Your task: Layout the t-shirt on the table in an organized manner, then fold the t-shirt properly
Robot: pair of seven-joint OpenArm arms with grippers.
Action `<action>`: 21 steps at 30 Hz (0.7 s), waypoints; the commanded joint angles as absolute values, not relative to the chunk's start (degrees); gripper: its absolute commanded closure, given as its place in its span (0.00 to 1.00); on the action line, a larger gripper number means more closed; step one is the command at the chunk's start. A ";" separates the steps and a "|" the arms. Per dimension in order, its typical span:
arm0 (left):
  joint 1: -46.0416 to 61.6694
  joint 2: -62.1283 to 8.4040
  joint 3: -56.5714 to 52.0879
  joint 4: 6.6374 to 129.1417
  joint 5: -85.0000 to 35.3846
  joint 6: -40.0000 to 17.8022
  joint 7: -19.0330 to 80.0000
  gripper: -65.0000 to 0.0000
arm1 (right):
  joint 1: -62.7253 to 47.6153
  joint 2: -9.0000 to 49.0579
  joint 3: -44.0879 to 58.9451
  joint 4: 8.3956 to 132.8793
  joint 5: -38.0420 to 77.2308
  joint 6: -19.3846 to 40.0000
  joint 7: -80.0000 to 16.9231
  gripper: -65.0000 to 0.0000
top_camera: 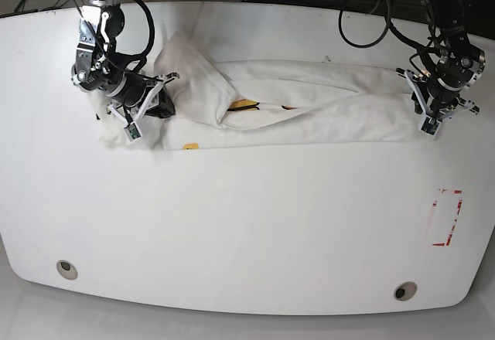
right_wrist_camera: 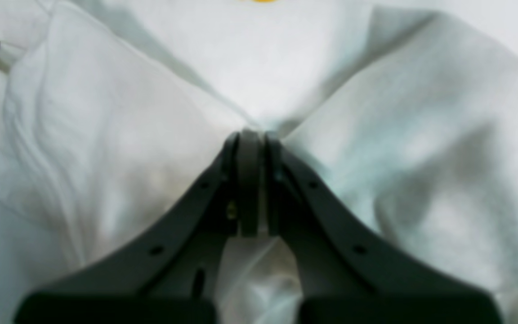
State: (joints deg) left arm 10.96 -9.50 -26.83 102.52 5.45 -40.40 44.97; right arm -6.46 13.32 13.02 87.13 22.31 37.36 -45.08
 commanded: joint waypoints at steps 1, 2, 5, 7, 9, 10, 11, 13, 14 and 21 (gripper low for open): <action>10.42 -10.33 -27.21 103.25 5.58 -40.00 44.00 0.86 | -6.20 13.76 12.88 87.08 20.09 36.79 -47.43 0.95; 10.42 -10.33 -27.21 103.25 5.58 -40.00 44.00 0.86 | -6.20 13.76 12.88 87.08 20.09 36.79 -47.43 0.95; 10.68 -10.33 -27.21 102.64 5.49 -40.00 43.91 0.86 | -6.29 13.76 12.88 87.08 20.09 36.79 -47.43 0.95; 10.59 -10.51 -27.21 101.49 5.49 -40.00 43.91 0.86 | -6.20 13.76 12.88 87.08 20.09 36.79 -47.43 0.95; 10.51 -10.59 -27.30 99.74 5.49 -40.00 43.82 0.86 | -6.20 13.85 12.88 87.08 20.18 36.79 -47.52 0.95; 10.51 -10.68 -27.30 99.12 5.49 -40.00 43.82 0.86 | -6.20 13.85 12.88 87.08 20.26 36.79 -47.52 0.95; 10.51 -10.95 -27.30 98.51 5.49 -40.00 43.82 0.86 | -6.20 13.85 12.88 87.08 20.35 36.79 -47.52 0.95; 10.51 -11.74 -27.30 97.36 5.49 -40.00 43.82 0.86 | -6.11 13.85 12.88 87.34 20.35 36.79 -47.52 0.95; 10.51 -12.00 -27.30 96.48 5.49 -40.00 43.82 0.86 | -6.11 13.85 12.97 87.52 20.44 36.79 -47.60 0.94; 10.77 -12.09 -27.30 93.14 5.49 -40.00 41.63 0.86 | -5.32 14.11 13.32 92.70 25.54 36.79 -51.56 0.74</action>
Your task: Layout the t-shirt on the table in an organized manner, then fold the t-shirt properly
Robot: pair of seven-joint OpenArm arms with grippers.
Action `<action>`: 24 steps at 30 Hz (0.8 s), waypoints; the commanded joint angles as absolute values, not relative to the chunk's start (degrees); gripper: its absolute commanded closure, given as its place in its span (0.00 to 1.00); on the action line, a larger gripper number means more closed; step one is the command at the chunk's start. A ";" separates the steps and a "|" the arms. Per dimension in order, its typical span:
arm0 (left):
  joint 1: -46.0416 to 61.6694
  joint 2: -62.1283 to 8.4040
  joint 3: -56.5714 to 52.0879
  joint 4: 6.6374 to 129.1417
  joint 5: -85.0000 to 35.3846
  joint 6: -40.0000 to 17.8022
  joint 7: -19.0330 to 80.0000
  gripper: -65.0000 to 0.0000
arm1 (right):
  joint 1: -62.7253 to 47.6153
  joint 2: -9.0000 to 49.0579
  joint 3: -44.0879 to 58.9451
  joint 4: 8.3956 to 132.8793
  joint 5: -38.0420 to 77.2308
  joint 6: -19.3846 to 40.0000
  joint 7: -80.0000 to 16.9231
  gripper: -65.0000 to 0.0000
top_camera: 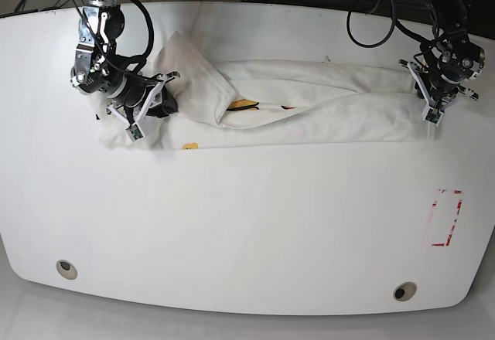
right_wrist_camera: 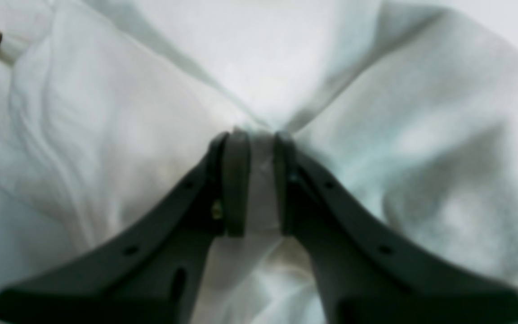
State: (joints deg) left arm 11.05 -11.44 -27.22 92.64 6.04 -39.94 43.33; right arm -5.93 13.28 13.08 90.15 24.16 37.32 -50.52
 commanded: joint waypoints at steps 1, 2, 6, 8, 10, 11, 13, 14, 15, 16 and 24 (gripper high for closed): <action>10.86 -12.09 -27.30 93.14 5.49 -40.00 41.01 0.86 | -5.23 14.11 13.32 93.58 26.42 36.79 -52.09 0.72; 10.86 -12.09 -27.30 93.14 5.49 -40.00 40.57 0.86 | -4.97 14.20 13.32 94.46 27.56 36.79 -52.79 0.69; 11.03 -12.09 -27.38 92.88 5.58 -40.00 40.13 0.86 | -3.47 14.02 13.32 97.01 31.43 36.79 -55.34 0.67; 11.56 -12.09 -27.38 92.88 5.58 -40.00 40.13 0.86 | -2.42 13.76 13.32 97.80 33.54 36.70 -56.92 0.69; 11.65 -12.09 -27.30 92.97 5.58 -40.00 40.13 0.86 | -1.19 13.58 13.23 97.89 35.65 36.70 -58.07 0.71; 11.65 -12.00 -27.30 92.97 5.58 -40.00 40.13 0.86 | -0.48 13.14 13.23 97.80 36.53 36.70 -58.33 0.71; 11.65 -12.00 -27.30 92.88 5.58 -40.00 40.13 0.86 | 0.84 11.56 13.14 97.36 38.29 36.70 -58.68 0.72; 11.65 -12.00 -27.30 92.88 5.58 -40.00 40.04 0.86 | 1.45 10.86 13.14 97.01 38.46 36.62 -58.68 0.73; 11.65 -12.00 -27.30 92.88 5.58 -40.00 40.04 0.86 | 2.07 9.98 13.05 96.40 38.37 36.44 -58.68 0.73; 11.65 -12.00 -27.30 92.88 5.58 -40.00 40.04 0.86 | 2.51 9.54 12.97 96.13 38.20 36.18 -58.77 0.74; 11.65 -12.00 -27.21 93.14 5.58 -40.00 40.04 0.86 | 7.78 3.56 12.79 88.13 33.63 33.98 -58.51 0.83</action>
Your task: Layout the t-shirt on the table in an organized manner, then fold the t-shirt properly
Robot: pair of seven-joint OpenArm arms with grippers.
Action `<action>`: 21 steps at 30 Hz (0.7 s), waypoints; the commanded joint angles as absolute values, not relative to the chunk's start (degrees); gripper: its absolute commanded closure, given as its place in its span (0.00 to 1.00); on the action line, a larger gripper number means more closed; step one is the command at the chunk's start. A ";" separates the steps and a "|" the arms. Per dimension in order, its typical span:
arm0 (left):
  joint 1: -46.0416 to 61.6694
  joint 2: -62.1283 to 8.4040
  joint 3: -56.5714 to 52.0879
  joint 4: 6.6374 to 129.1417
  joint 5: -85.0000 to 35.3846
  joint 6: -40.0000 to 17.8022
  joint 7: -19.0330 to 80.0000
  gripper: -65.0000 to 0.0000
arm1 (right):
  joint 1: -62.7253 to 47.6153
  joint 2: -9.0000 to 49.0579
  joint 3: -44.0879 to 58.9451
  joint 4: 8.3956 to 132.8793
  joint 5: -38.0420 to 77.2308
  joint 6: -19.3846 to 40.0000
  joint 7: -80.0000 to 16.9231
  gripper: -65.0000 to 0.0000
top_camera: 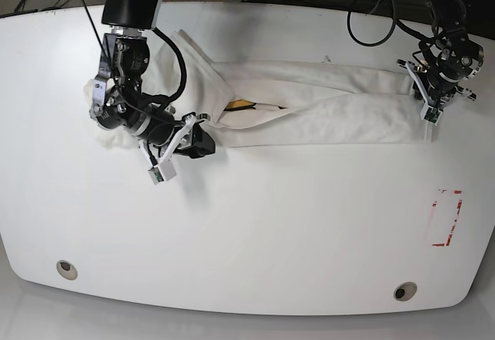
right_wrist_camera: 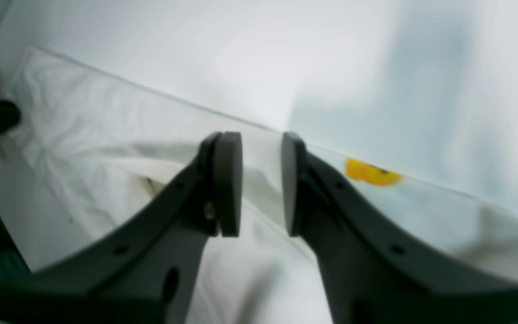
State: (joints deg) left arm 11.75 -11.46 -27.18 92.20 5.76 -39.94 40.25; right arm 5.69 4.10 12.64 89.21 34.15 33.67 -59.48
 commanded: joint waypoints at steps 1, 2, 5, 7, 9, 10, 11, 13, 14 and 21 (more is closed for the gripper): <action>11.65 -12.00 -27.21 93.14 5.58 -40.00 40.04 0.86 | 8.31 3.21 12.79 87.34 32.57 33.98 -58.51 0.84; 11.65 -12.00 -27.21 93.14 5.58 -40.00 40.04 0.86 | 8.84 2.59 12.79 86.55 31.25 33.98 -58.51 0.85; 11.65 -12.00 -27.21 93.14 5.58 -40.00 40.04 0.86 | 9.36 1.36 12.79 85.14 27.91 34.07 -58.51 0.87; 11.65 -12.00 -27.21 93.14 5.58 -40.00 40.04 0.86 | 9.45 0.75 12.79 84.62 25.80 34.07 -58.51 0.86; 11.65 -12.00 -27.21 93.14 5.58 -40.00 40.04 0.86 | 9.45 0.57 12.70 84.26 24.57 34.07 -58.51 0.87; 11.65 -12.00 -27.21 93.14 5.58 -40.00 40.04 0.86 | 9.27 0.48 12.09 84.26 24.22 34.15 -58.51 0.87; 11.56 -12.00 -27.21 93.14 5.58 -40.00 40.04 0.86 | 9.10 0.48 11.21 84.26 24.22 34.33 -58.51 0.87; 11.47 -12.00 -27.21 93.14 5.58 -40.00 40.04 0.86 | 8.84 0.84 8.22 84.18 24.22 35.12 -58.59 0.87; 11.47 -12.00 -27.21 93.14 5.58 -40.00 40.04 0.86 | 8.48 1.27 7.08 84.26 24.22 35.12 -58.68 0.87; 11.30 -12.00 -27.21 93.14 5.58 -40.00 40.04 0.86 | 3.91 4.35 -0.04 87.96 27.91 35.21 -59.47 0.87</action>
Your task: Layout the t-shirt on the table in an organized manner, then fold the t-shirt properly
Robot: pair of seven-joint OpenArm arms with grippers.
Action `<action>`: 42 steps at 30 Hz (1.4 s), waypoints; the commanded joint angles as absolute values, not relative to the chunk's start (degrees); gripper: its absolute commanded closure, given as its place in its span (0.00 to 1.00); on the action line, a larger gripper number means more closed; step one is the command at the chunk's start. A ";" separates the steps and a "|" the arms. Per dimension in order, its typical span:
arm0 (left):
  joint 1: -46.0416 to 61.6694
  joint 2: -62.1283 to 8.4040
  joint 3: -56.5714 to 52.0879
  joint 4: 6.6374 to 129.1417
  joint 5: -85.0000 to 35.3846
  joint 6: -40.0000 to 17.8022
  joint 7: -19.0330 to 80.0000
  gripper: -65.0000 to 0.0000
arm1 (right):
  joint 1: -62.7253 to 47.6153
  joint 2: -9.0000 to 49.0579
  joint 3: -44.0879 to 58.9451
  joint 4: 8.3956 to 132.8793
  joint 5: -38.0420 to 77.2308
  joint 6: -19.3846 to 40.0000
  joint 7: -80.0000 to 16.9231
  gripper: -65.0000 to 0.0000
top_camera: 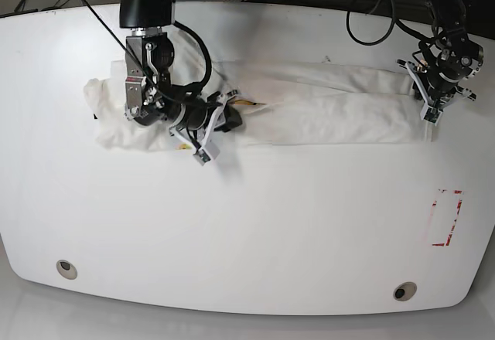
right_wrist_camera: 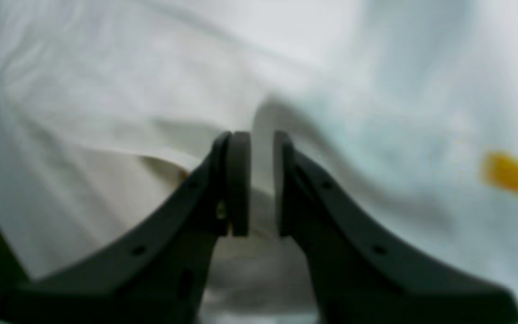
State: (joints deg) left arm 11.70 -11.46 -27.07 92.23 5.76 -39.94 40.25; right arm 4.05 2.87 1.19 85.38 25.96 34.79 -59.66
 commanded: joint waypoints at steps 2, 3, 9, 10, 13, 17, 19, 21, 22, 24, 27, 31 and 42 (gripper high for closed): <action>11.30 -12.00 -27.21 93.14 5.58 -40.00 40.04 0.86 | 2.68 6.20 -2.15 89.89 30.02 35.03 -60.88 0.87; 11.30 -12.00 -27.21 93.14 5.58 -40.00 40.04 0.86 | 2.42 6.81 -2.86 90.59 30.81 34.95 -61.41 0.87; 11.21 -12.00 -27.12 92.97 5.58 -40.00 40.04 0.86 | 0.84 10.42 -4.35 93.93 35.21 34.86 -65.27 0.87; 11.21 -12.00 -27.12 92.97 5.58 -40.00 39.96 0.86 | 0.84 11.12 -4.35 94.11 35.65 34.86 -65.63 0.87; 11.21 -12.09 -27.03 92.97 5.58 -40.00 39.96 0.86 | 0.84 12.79 -4.26 94.29 36.70 34.86 -65.89 0.87; 11.21 -12.09 -27.03 93.23 5.49 -40.00 39.96 0.86 | 0.84 15.25 -4.26 96.40 39.43 34.86 -65.98 0.87; 11.03 -12.18 -27.03 93.85 5.41 -40.00 39.96 0.86 | 0.84 16.31 -4.26 98.59 41.80 34.77 -66.86 0.87; 10.24 -12.35 -27.03 94.99 5.49 -40.00 40.13 0.86 | 0.92 17.27 -4.18 101.49 44.70 34.77 -67.82 0.87; 10.15 -12.44 -27.12 95.34 5.49 -40.00 40.22 0.86 | 0.92 17.54 -4.18 102.55 45.67 34.68 -68.00 0.87; 9.98 -12.53 -27.03 96.57 5.49 -40.00 40.22 0.86 | 1.01 18.15 -3.91 105.63 48.31 33.45 -68.18 0.87; 9.71 -12.53 -27.03 98.07 5.58 -40.00 40.22 0.85 | 0.57 18.07 -0.48 107.30 49.01 32.22 -68.18 0.87; 9.63 -12.53 -27.03 99.38 5.58 -40.00 40.22 0.85 | -0.40 17.80 4.26 106.68 48.57 31.78 -68.00 0.87; 7.87 -12.53 -27.47 99.56 5.58 -40.00 40.22 0.85 | -3.65 18.68 6.99 106.15 32.48 32.13 -60.70 0.87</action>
